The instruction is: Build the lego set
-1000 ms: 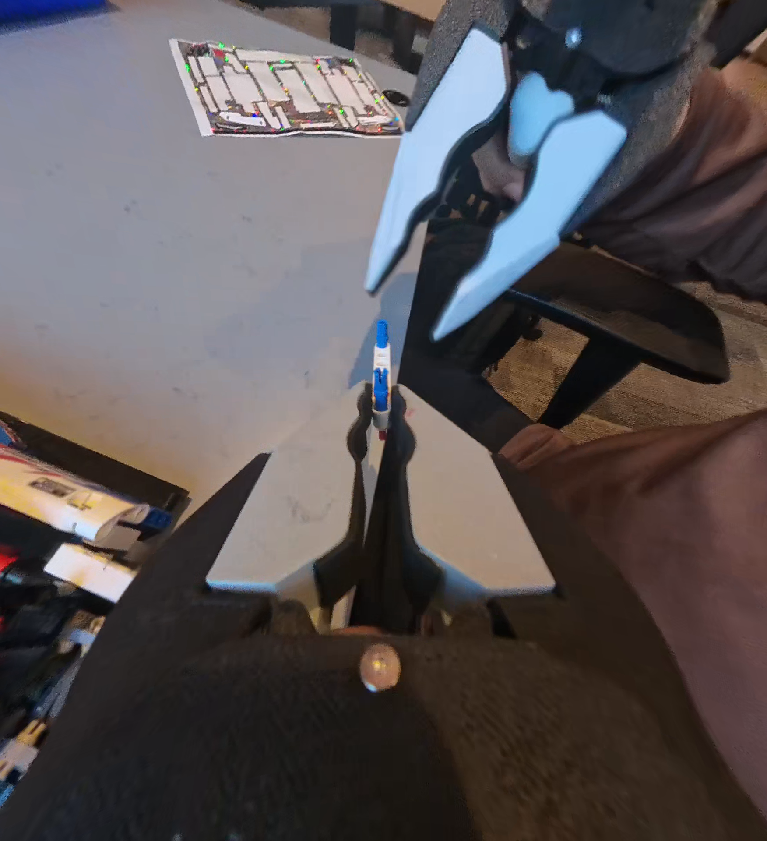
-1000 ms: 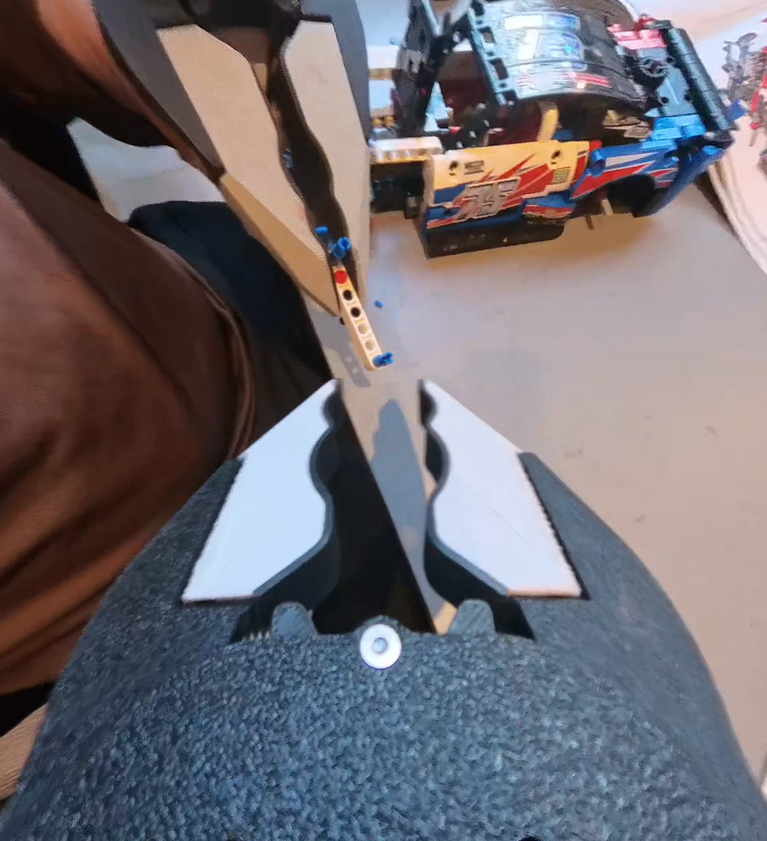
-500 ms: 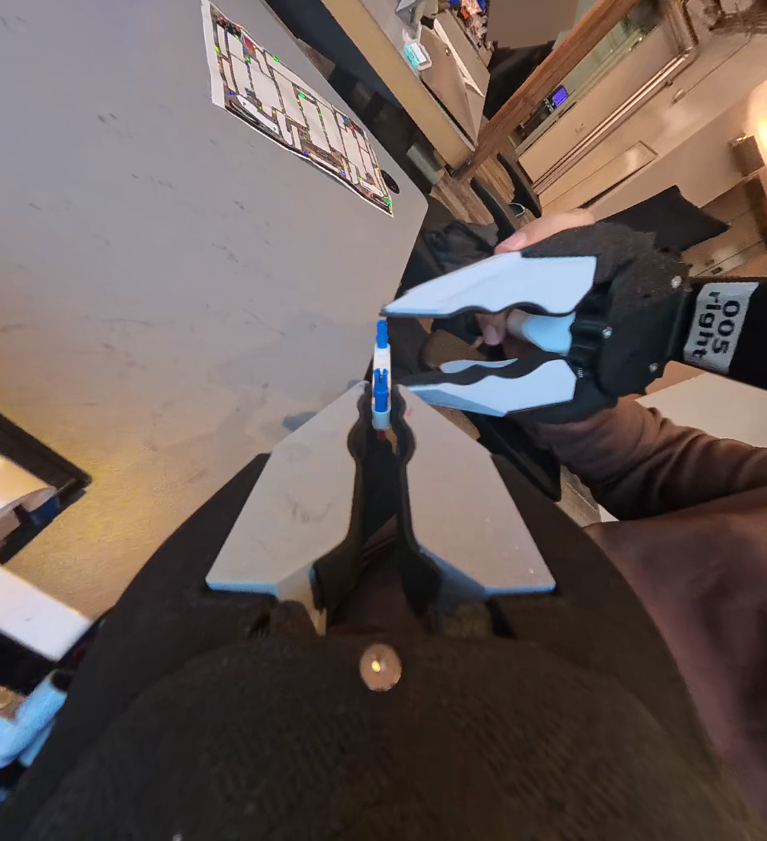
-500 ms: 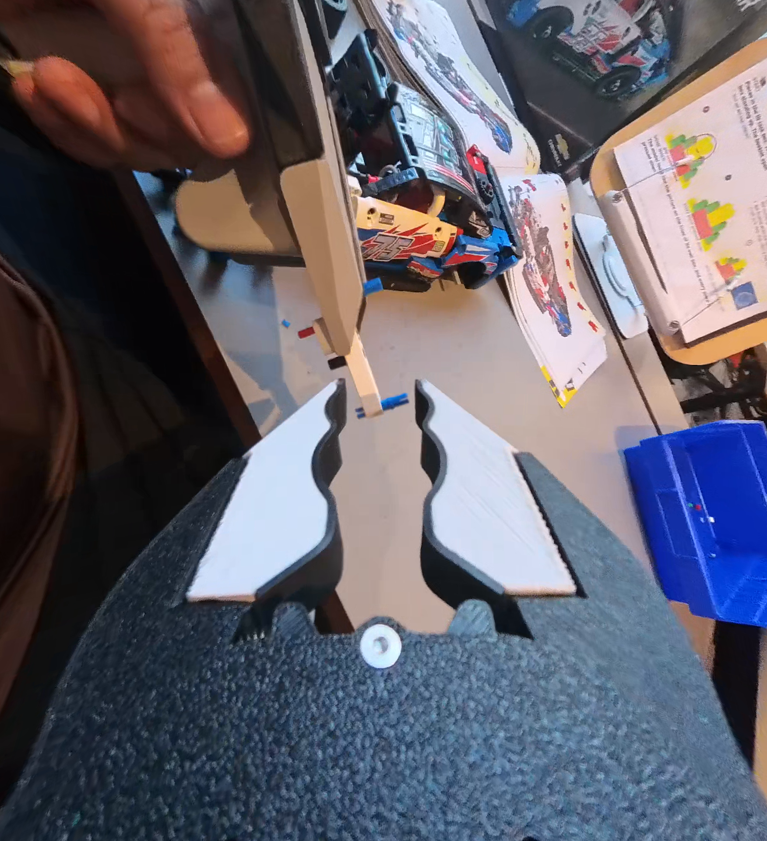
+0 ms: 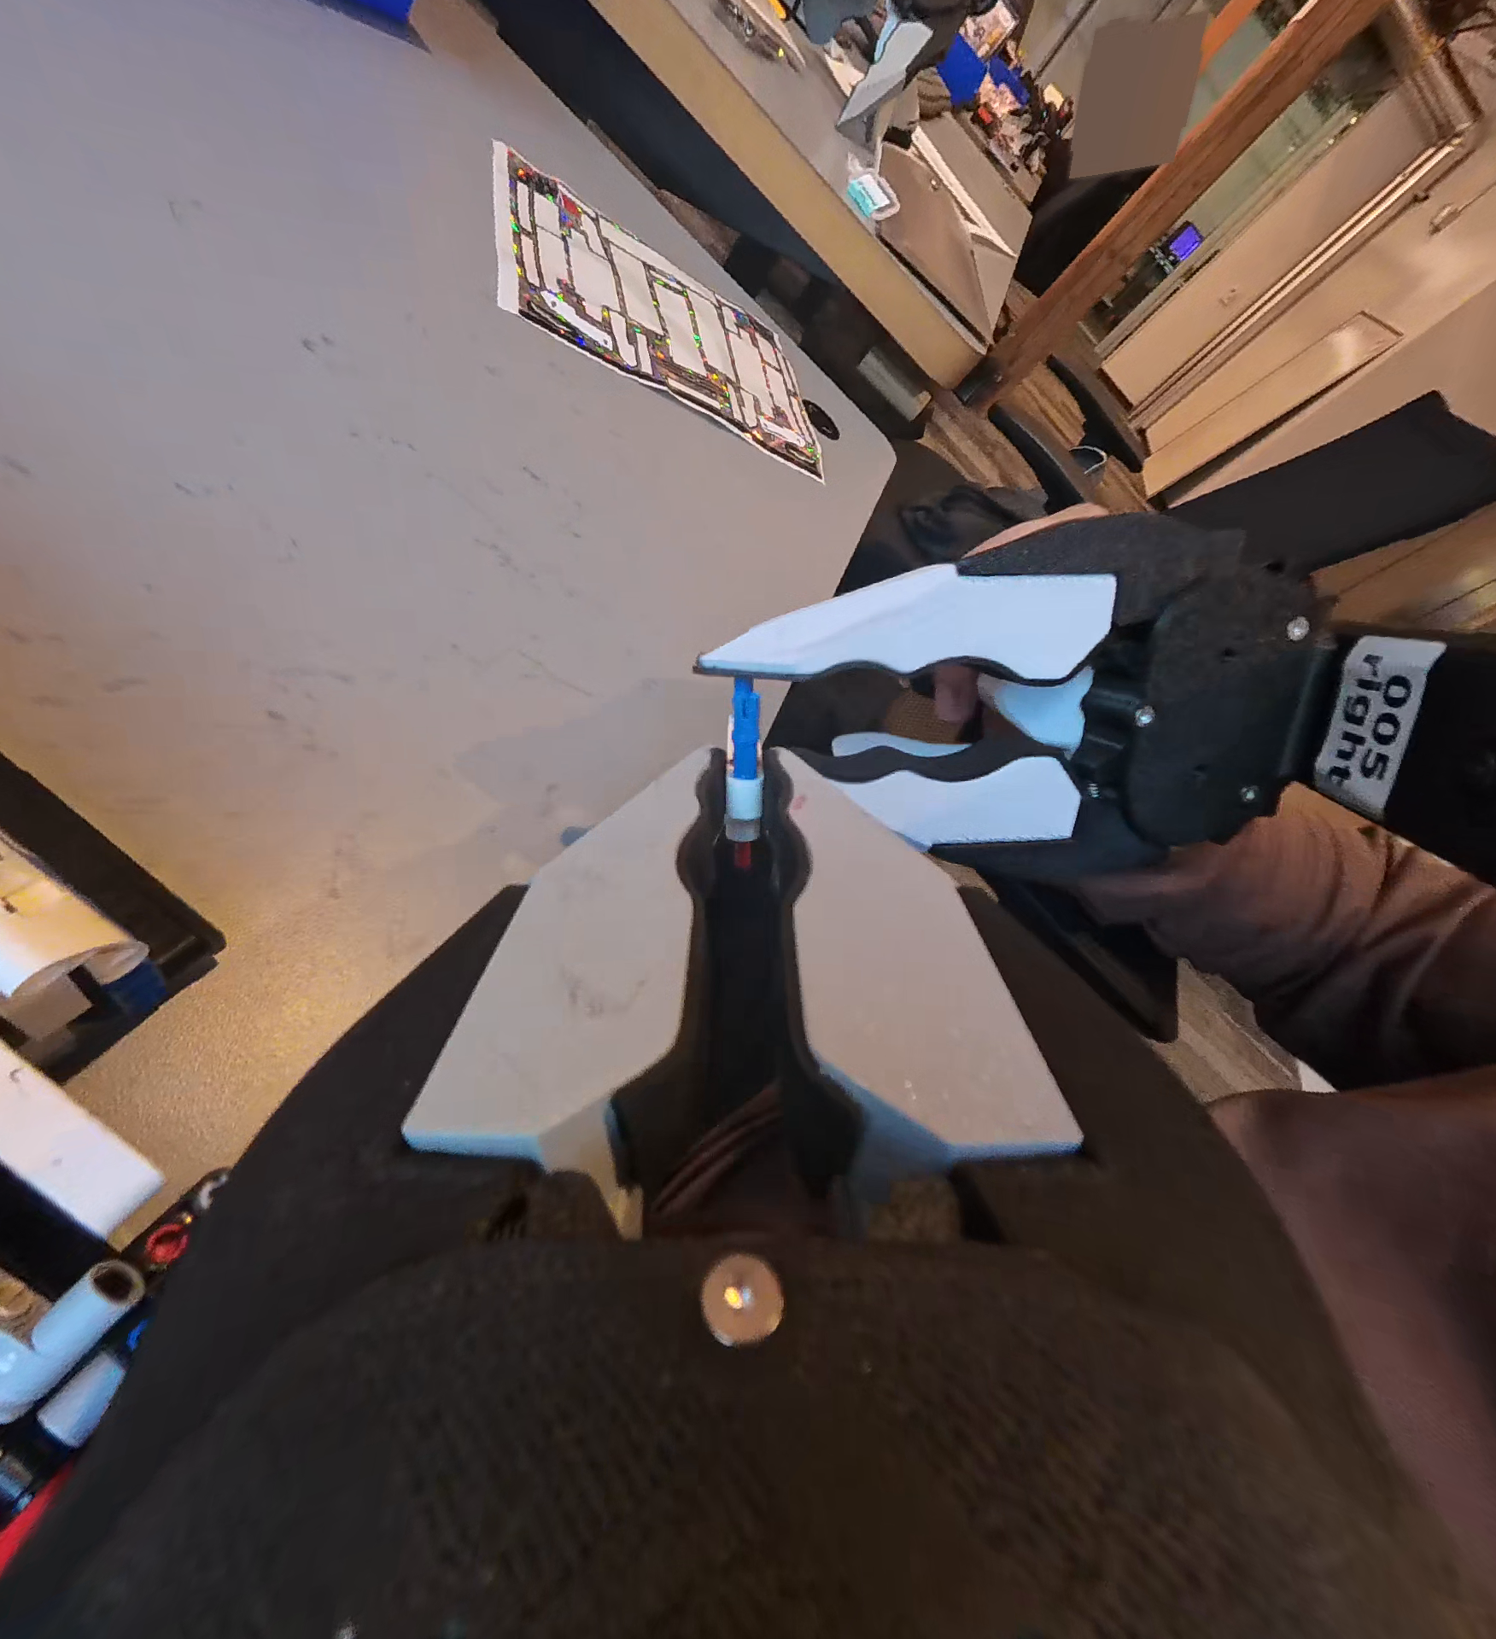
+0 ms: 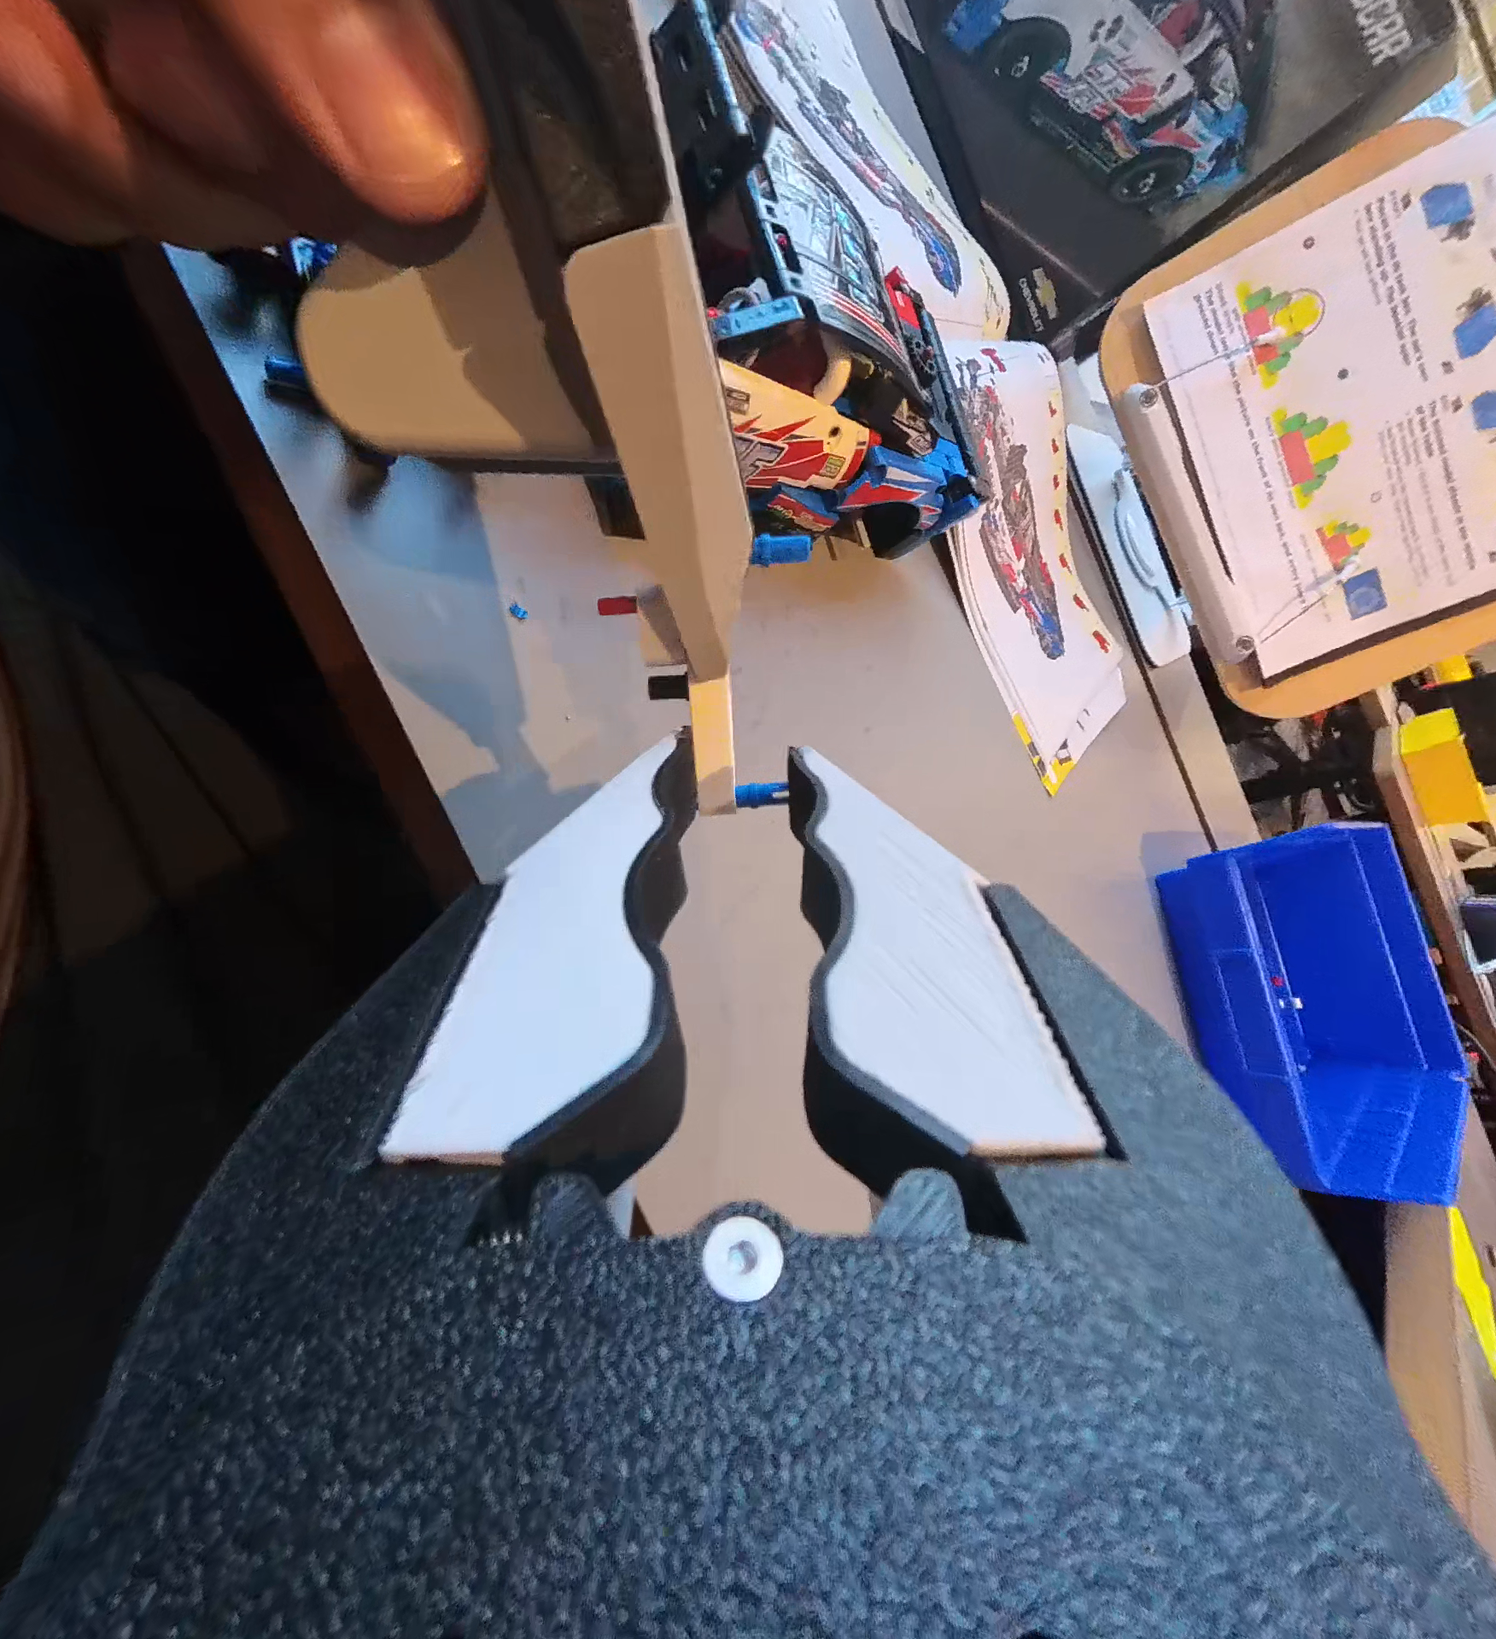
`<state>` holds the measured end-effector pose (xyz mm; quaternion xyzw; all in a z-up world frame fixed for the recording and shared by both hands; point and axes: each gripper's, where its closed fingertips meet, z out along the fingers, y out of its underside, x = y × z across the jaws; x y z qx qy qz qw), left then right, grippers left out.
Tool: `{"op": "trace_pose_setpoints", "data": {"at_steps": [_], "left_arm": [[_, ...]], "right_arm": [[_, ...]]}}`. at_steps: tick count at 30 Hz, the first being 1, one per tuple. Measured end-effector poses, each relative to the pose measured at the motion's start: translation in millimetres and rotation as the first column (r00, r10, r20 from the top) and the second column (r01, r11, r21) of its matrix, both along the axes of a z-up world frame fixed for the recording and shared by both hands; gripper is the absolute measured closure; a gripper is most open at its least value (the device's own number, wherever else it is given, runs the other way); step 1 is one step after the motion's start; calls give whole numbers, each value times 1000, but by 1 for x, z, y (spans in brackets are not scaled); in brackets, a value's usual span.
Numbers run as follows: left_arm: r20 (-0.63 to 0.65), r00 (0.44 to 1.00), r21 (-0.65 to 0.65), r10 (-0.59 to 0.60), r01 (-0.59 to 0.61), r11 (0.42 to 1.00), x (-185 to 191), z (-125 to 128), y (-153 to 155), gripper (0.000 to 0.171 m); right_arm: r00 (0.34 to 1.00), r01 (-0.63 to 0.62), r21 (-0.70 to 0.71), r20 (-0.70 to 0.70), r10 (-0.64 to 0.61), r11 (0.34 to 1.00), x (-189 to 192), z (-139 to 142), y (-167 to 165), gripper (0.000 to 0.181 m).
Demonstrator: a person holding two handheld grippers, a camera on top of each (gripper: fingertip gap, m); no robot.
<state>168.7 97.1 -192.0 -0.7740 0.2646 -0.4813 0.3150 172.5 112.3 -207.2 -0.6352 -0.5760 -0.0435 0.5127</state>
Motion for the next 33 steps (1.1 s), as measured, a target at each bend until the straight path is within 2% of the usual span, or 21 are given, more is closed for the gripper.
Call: {"op": "trace_pose_setpoints", "data": {"at_steps": [4,7,10,12,13,14,15,16,17,18,19,21,23,25,26,27,28,30,31,33], "left_arm": [[12,1000,-2,20,-20,1000,-5,1,3,167],[12,999,46,35,-36,998,-9,5,7,167],[-33,999,210,15,-8,978,-10,19,8,167],[-106,994,407,-17,59,912,-10,29,2,167],[-163,986,526,-18,102,844,-10,32,-2,167],[-246,969,648,35,137,749,-14,32,-1,167],[-342,932,758,122,196,622,-19,31,2,167],[-418,884,834,210,281,474,-24,30,3,167],[-462,838,869,289,364,334,-27,29,2,167],[-490,796,872,355,437,221,-29,27,1,167],[-511,756,853,408,503,136,-31,23,0,167],[-504,691,808,518,589,1,-38,19,2,167],[-484,654,763,582,640,-85,-42,16,2,167],[-475,628,743,617,662,-102,-45,13,2,167],[-479,624,740,618,665,-99,-45,11,1,167],[-488,622,744,612,663,-81,-45,9,1,167],[-501,622,757,602,652,-43,-47,7,1,167],[-530,627,782,571,621,43,-52,3,2,167],[-527,633,792,567,608,57,-54,3,2,167],[-513,638,788,574,616,20,-58,4,-2,167]], "right_arm": [[1000,-27,-30,11,27,999,-7,-4,-1,167],[998,-16,-36,-54,14,999,-11,1,4,165],[988,-22,-15,-153,19,1000,-13,14,7,163],[974,-54,-66,-224,38,996,-14,22,1,161],[958,-51,-132,-288,11,990,-12,25,0,155],[934,-47,-223,-355,-37,974,-9,27,-1,158],[903,-57,-323,-420,-89,945,-8,26,-2,163],[865,-87,-415,-482,-138,906,-8,27,-5,161],[821,-139,-484,-544,-172,864,-11,29,-9,156],[774,-198,-530,-601,-200,824,-14,32,-13,153],[729,-251,-562,-645,-228,789,-17,36,-15,153],[666,-321,-628,-682,-303,709,-22,37,-17,154],[636,-361,-696,-671,-381,621,-27,30,-16,154],[617,-389,-732,-658,-433,559,-35,23,-13,154],[607,-395,-739,-656,-449,546,-38,21,-12,154],[607,-385,-734,-658,-445,559,-41,21,-9,150],[628,-373,-707,-669,-397,600,-45,23,-11,140],[731,-341,-624,-646,-219,703,-54,26,-25,131],[788,-317,-584,-601,-136,747,-57,25,-32,129],[874,-236,-517,-482,-52,823,-59,19,-35,122]]}}
